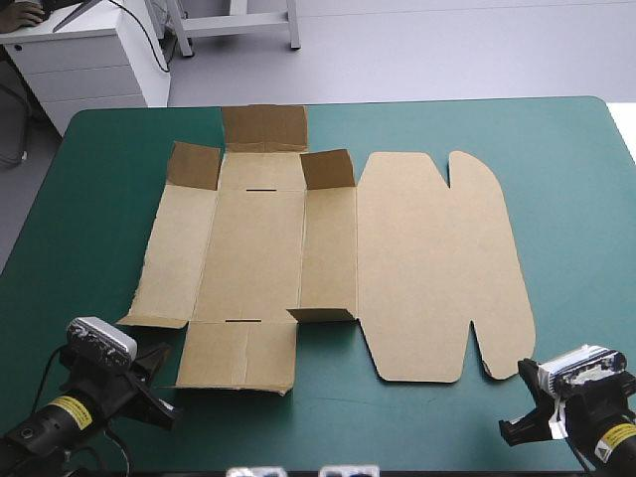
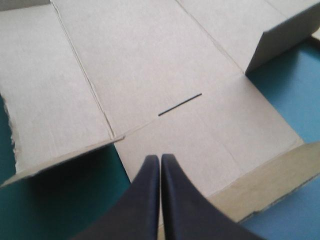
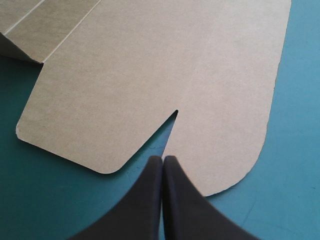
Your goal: Fold the box
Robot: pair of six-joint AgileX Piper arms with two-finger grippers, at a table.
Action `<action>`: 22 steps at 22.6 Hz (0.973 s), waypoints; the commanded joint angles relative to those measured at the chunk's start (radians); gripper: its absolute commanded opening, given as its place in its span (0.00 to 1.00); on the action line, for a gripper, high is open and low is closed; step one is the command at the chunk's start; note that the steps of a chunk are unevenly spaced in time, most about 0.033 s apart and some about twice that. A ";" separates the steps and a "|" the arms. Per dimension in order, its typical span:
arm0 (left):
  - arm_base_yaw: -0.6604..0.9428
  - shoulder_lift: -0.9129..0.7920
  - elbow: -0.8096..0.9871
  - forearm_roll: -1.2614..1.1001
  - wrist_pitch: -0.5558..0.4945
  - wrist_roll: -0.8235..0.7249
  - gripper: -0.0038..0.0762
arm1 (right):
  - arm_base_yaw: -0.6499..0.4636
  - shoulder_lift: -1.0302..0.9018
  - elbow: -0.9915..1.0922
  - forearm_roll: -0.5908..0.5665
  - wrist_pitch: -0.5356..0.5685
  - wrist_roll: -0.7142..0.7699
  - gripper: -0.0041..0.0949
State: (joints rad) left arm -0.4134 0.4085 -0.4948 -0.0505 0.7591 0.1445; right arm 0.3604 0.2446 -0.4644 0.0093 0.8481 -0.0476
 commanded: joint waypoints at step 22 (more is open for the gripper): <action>0.121 0.760 -0.547 0.019 -0.004 0.097 0.07 | 0.002 0.007 -0.026 -0.009 -0.064 -0.002 0.03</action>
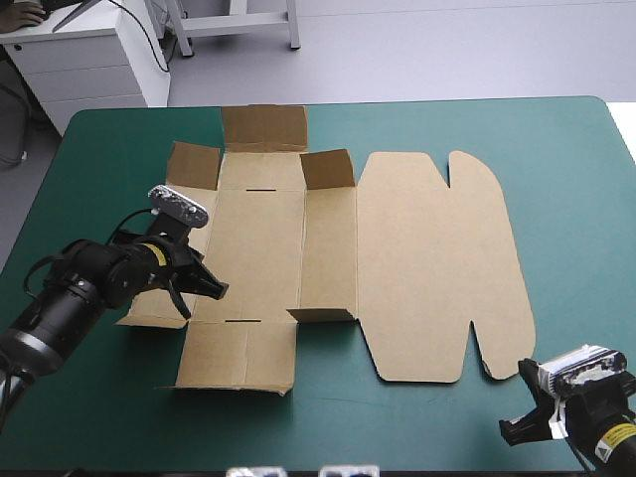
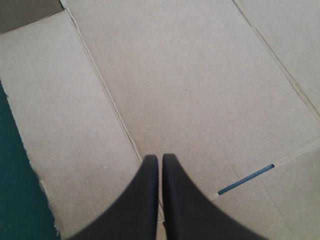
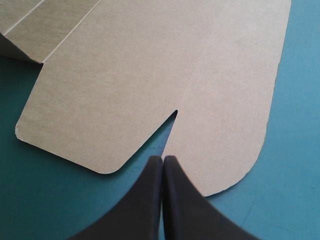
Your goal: Fold the box
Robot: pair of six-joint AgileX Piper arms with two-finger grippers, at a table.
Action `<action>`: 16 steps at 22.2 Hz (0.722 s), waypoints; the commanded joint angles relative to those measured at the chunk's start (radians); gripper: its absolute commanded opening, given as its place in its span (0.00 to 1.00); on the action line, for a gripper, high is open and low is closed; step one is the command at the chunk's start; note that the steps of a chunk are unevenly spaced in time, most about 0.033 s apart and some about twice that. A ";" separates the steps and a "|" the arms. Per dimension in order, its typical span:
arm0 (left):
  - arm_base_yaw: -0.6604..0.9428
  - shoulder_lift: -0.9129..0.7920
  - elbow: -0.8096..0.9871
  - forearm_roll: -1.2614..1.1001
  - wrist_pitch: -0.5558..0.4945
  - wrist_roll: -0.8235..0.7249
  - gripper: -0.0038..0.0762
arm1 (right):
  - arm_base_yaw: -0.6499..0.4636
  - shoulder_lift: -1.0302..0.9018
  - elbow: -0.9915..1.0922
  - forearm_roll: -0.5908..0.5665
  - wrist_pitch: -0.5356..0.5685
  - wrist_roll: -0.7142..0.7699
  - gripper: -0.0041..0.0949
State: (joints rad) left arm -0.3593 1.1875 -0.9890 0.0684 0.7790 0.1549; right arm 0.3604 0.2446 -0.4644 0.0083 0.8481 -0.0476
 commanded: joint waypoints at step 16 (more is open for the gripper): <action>0.966 -0.019 -0.085 -0.684 0.150 0.487 0.06 | 0.002 0.007 -0.026 -0.002 -0.064 -0.002 0.03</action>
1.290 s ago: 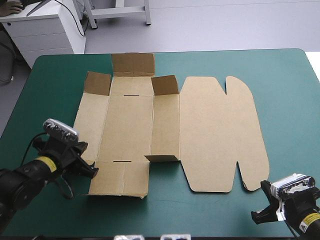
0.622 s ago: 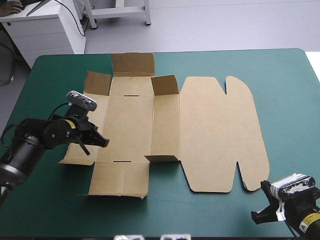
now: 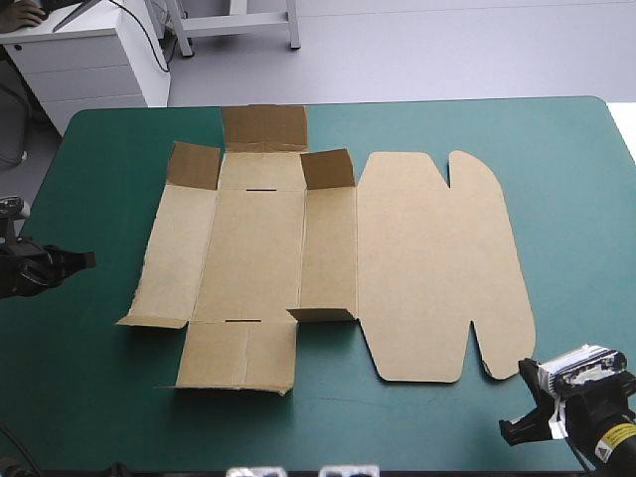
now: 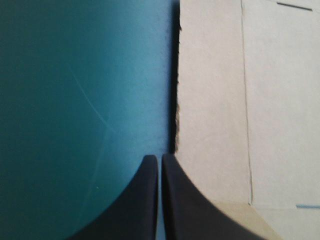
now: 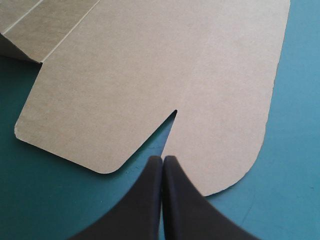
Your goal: Fold the box
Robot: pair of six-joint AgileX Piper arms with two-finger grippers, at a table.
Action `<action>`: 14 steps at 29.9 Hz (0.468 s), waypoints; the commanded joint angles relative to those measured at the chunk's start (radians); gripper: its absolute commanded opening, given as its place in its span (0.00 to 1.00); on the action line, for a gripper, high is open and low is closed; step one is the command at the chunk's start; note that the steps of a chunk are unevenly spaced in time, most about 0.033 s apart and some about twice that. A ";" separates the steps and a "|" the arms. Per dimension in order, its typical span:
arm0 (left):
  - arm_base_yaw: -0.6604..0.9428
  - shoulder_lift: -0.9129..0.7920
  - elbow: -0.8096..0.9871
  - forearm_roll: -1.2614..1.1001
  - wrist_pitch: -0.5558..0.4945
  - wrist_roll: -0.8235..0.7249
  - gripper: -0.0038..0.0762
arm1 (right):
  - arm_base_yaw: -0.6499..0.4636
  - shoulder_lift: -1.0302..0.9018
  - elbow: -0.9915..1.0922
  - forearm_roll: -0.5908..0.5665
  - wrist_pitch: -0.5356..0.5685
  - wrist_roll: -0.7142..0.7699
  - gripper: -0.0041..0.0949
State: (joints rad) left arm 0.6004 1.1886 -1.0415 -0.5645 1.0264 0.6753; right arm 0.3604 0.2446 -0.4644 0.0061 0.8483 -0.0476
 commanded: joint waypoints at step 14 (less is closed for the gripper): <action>0.006 0.170 -0.033 -0.035 -0.020 -0.078 0.40 | 0.002 0.007 -0.026 -0.006 -0.067 -0.006 0.03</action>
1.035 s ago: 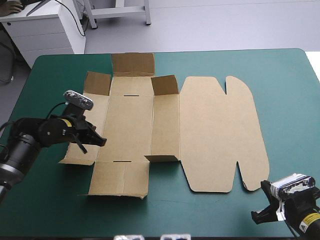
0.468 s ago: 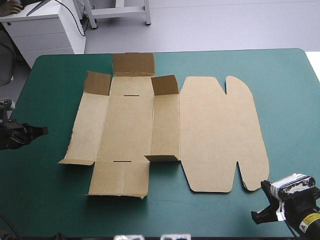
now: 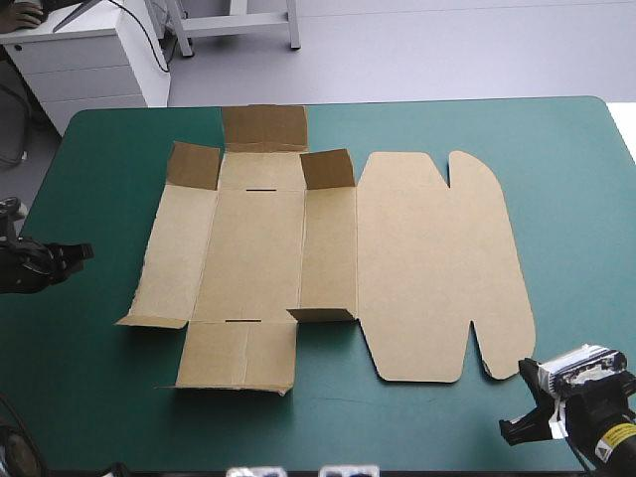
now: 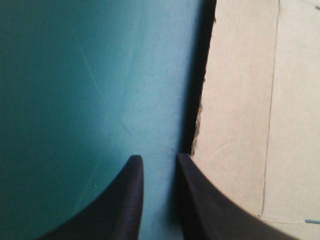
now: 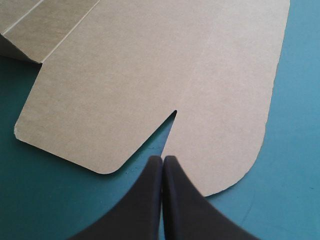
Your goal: Fold the box
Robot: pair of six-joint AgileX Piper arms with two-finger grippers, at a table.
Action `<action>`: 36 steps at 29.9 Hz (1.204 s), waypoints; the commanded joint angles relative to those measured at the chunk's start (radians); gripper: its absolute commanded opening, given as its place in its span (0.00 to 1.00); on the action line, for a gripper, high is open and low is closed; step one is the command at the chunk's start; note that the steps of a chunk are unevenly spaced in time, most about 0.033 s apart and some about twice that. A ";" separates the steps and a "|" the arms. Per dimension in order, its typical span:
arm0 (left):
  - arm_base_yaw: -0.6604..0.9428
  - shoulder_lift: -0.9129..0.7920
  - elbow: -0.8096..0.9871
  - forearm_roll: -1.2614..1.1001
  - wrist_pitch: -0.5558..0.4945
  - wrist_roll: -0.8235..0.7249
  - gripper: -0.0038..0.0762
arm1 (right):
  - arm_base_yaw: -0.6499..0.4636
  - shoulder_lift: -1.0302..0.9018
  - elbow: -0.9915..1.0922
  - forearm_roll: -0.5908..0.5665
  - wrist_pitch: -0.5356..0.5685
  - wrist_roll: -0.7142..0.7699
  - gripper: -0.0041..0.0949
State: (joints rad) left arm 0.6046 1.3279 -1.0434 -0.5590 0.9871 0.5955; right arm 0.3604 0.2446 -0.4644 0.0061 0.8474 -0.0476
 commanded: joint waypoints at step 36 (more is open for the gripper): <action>-0.234 0.430 -0.031 -0.311 0.184 0.270 0.85 | 0.002 0.007 -0.026 0.002 -0.066 -0.003 0.03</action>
State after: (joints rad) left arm 0.4064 1.7660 -1.0652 -0.8600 1.1551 0.8586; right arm 0.3604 0.2446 -0.4644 0.0090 0.8481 -0.0476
